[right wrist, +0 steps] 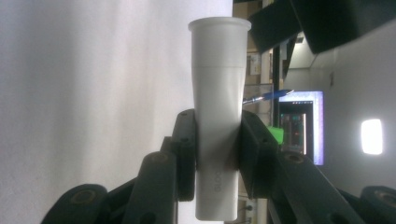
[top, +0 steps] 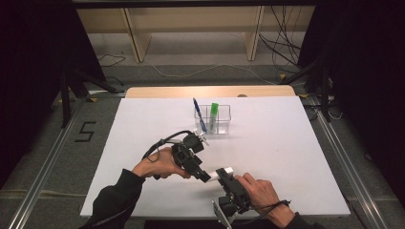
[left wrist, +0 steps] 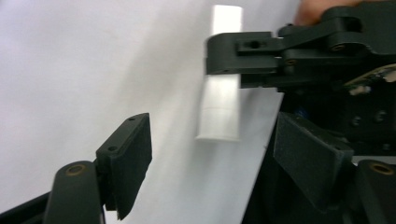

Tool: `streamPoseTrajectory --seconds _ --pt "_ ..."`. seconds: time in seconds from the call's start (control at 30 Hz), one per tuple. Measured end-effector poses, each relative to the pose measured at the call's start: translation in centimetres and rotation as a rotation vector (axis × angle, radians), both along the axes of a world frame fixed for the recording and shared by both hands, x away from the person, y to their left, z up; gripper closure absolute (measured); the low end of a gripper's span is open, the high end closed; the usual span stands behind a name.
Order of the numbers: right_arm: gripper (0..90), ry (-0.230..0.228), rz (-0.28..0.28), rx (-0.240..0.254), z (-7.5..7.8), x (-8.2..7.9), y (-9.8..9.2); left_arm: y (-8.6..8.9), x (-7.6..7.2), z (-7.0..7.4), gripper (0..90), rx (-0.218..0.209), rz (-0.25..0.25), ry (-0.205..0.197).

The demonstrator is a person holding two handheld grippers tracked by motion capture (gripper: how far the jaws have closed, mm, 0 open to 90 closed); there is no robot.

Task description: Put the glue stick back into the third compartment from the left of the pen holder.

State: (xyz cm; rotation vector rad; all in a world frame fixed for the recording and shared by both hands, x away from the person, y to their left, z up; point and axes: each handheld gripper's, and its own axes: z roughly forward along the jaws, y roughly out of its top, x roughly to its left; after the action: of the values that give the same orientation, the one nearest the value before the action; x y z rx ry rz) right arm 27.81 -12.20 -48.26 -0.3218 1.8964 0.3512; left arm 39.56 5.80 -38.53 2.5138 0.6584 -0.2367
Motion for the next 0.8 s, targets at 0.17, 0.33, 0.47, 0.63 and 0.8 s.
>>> streamPoseTrajectory --seconds 0.17,0.33,0.47,0.63,0.8 --pt "70.8 0.014 -0.006 0.035 0.2 0.5 -0.5 1.4 0.0 0.3 24.2 -0.075 0.063 -0.081" --pt "70.8 0.035 -0.032 0.054 0.4 0.9 -0.9 3.0 -0.2 0.5 23.5 -0.151 0.140 -0.174" --pt "70.8 0.038 -0.032 0.072 0.6 1.3 -1.1 4.5 -0.6 0.5 23.1 -0.212 0.194 -0.247" --pt "70.8 0.066 -0.053 0.086 0.8 1.6 -1.3 5.9 -1.3 0.1 22.8 -0.269 0.265 -0.304" --pt "70.8 0.088 -0.074 0.125 1.0 1.9 -1.4 6.9 -1.7 -0.6 22.3 -0.305 0.308 -0.333"
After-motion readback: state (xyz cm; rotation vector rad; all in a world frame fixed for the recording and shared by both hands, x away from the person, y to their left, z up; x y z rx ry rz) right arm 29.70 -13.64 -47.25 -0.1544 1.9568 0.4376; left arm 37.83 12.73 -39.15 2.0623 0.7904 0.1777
